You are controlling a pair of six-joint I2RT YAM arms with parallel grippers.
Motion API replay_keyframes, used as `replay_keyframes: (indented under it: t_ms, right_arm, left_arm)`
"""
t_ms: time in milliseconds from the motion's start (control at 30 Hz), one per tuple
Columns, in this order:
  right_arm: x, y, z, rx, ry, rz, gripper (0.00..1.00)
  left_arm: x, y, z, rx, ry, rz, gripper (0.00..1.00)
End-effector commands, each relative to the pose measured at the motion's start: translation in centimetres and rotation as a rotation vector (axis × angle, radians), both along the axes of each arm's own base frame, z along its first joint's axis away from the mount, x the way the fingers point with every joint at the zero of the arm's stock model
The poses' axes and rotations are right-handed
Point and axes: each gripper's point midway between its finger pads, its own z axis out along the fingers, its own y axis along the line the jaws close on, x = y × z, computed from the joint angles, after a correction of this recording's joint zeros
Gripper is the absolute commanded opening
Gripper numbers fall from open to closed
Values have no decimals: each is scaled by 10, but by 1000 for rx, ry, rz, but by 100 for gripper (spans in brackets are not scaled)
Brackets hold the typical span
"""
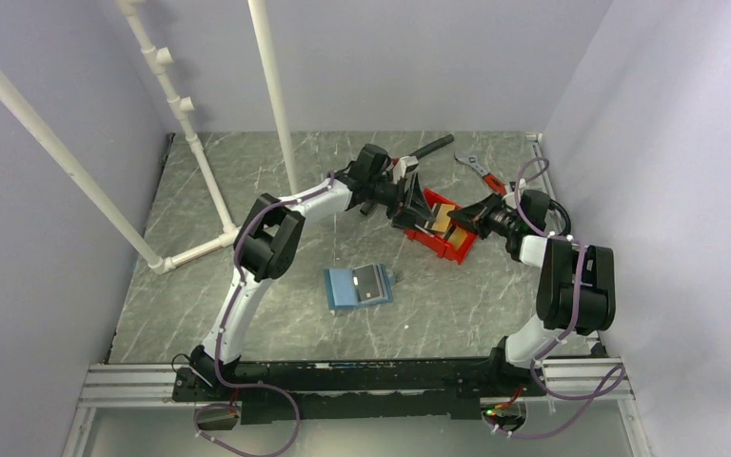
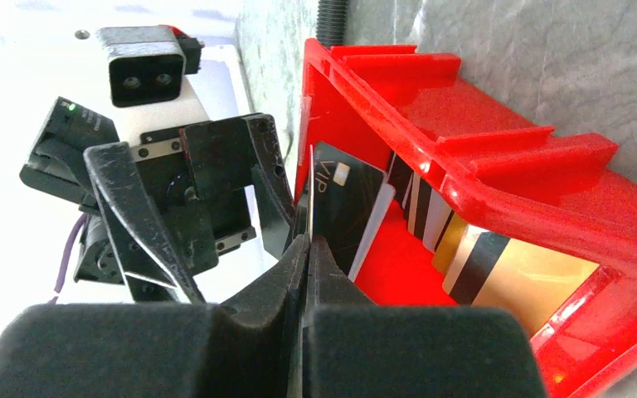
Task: Put the credit cards into the card holder
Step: Place the credit card in the storage box.
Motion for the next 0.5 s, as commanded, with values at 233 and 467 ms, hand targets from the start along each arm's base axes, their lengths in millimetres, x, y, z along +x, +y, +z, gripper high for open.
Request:
replay_keyframes:
  t_ms: [233,467]
  right_arm:
    - [14,-18,47,-79,-106,-27,0]
    - [4,-19,56,-131,-138,-19,0]
  left_arm:
    - [24,3,12,137,-78,90,90]
    - [18,20,29,195,-152,95,91]
